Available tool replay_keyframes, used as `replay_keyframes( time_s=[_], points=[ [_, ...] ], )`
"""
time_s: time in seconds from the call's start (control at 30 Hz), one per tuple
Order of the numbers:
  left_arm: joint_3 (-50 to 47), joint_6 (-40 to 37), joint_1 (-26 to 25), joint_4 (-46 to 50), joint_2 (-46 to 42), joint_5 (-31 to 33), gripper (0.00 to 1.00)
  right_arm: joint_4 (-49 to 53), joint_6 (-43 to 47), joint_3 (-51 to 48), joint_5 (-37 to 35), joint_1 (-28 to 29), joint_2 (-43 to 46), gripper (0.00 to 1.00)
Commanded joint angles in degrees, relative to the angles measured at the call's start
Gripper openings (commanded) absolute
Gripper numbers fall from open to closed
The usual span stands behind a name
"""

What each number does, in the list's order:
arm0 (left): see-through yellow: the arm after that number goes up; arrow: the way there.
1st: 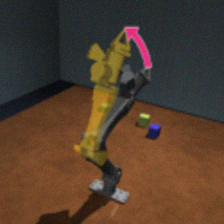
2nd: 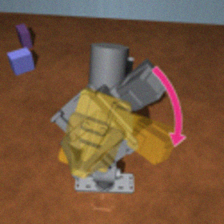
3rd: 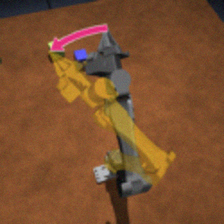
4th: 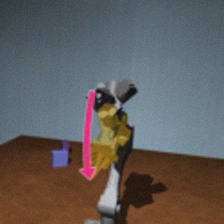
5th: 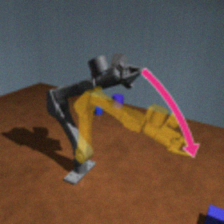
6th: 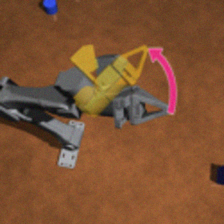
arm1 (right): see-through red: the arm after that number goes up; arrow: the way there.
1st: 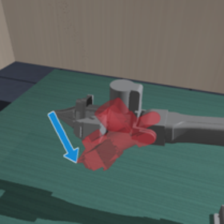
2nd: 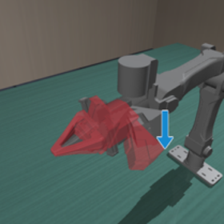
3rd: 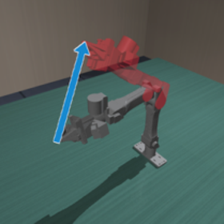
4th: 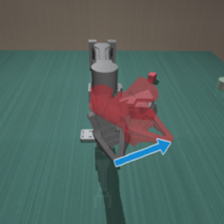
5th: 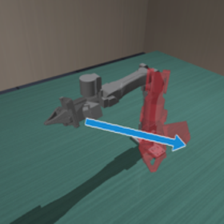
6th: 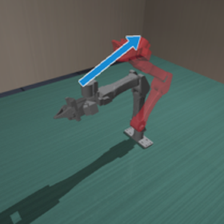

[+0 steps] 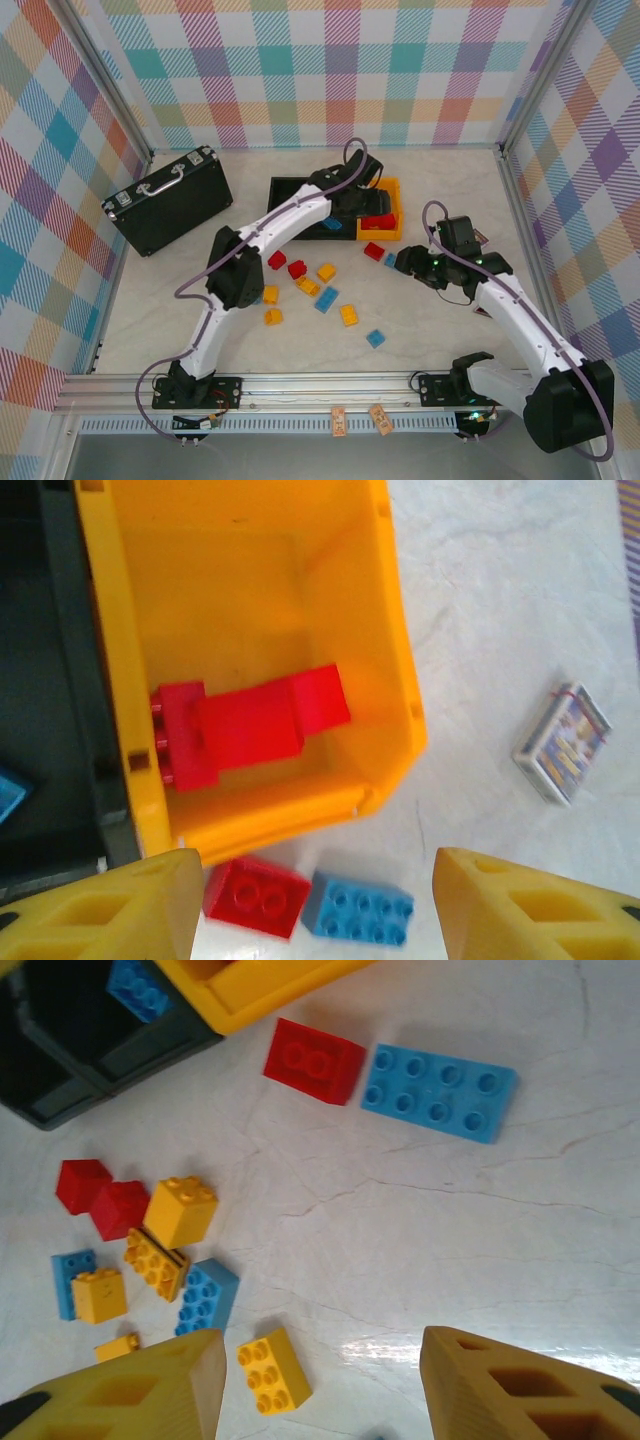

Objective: Sort the legos into containers by color
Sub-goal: Pick up the lego from the center of the table.

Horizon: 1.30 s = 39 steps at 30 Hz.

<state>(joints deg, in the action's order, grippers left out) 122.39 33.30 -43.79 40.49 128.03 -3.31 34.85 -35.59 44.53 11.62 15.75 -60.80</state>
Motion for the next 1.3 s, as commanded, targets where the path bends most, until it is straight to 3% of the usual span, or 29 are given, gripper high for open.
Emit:
replay_keyframes(
  time_s=[0.0, 0.33, 0.53, 0.77, 0.97, 1.27],
  points=[
    [-7.72, -1.09, -0.68, -4.44, -8.0, -2.16, 0.62, 2.49, -0.97, 0.01, -2.34, -0.28, -1.05, 0.54],
    [-35.45, -1.48, -0.71, -13.59, -24.07, -4.4, 0.62, 3.91, -0.3, 2.02, -5.25, -0.28, -5.36, 0.56],
    [-45.87, -0.43, -0.67, -14.3, -30.16, -4.03, 0.62, 2.94, -1.29, 3.44, -6.53, -0.28, -10.27, 0.59],
    [-53.54, 0.82, -0.73, -14.33, -35.22, -2.94, 0.62, 0.77, -1.13, 4.7, -7.81, -0.13, -16.01, 0.62],
    [-56.9, 0.41, -0.73, -12.45, -37.49, -1.92, 0.63, -2.73, 4.01, 8.48, -11.66, -0.24, -21.64, 0.71],
    [-57.78, -0.56, -0.67, -9.73, -38.95, -0.08, 0.63, -9.19, 10.64, 15.76, -9.77, -0.5, -33.65, 0.72]
  ],
)
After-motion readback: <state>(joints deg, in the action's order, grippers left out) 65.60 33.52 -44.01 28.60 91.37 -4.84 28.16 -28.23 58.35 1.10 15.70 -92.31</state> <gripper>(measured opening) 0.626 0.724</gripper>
